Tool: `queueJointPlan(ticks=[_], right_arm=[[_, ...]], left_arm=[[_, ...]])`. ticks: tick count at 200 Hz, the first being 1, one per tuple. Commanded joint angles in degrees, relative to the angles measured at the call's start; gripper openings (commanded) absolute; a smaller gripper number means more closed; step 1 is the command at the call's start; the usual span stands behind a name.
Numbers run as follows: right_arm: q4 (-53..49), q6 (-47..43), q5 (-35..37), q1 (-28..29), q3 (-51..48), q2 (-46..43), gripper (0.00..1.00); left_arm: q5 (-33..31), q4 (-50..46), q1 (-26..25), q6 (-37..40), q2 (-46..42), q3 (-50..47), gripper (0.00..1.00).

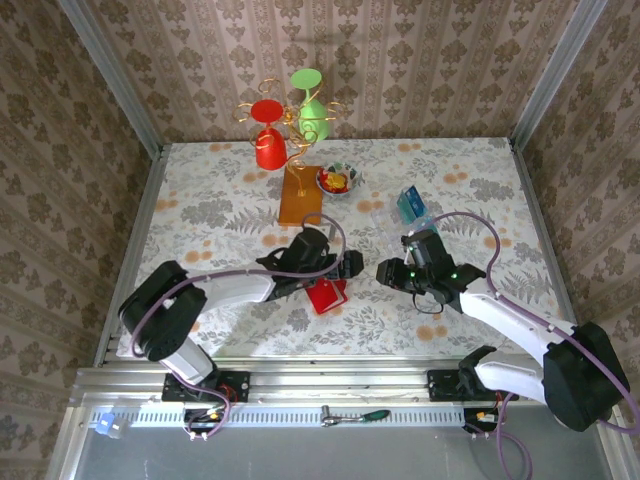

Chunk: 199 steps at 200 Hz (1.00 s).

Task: Put the credit cards into the card holder
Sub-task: Close the card holder at the center of the table.

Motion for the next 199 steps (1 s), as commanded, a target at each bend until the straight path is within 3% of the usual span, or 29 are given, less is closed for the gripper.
queueJointPlan(ticks=[1,62,113,145,199], right_arm=[[0.76,0.0,-1.49,2.62,1.37,0.54,0.36],[-0.75,-0.05,3.82,18.22,12.81,9.92,0.27],[-4.97,-3.72,5.07,28.25,28.49,26.03,0.25],[-7.72,-5.16,5.71,28.64,34.89,33.82,0.22],[-6.68,-5.36,6.74,23.39,31.37,34.64,0.19]], left_arm=[[2.75,-2.83,2.88,2.35,-3.75,1.52,1.0],[3.68,-11.78,12.26,5.71,-14.27,0.15,1.0],[1.99,-20.16,22.38,5.79,-27.05,-6.49,1.0],[3.03,-23.52,27.59,6.27,-31.53,-9.42,1.0],[4.55,-23.88,28.27,7.22,-31.22,-12.11,1.0]])
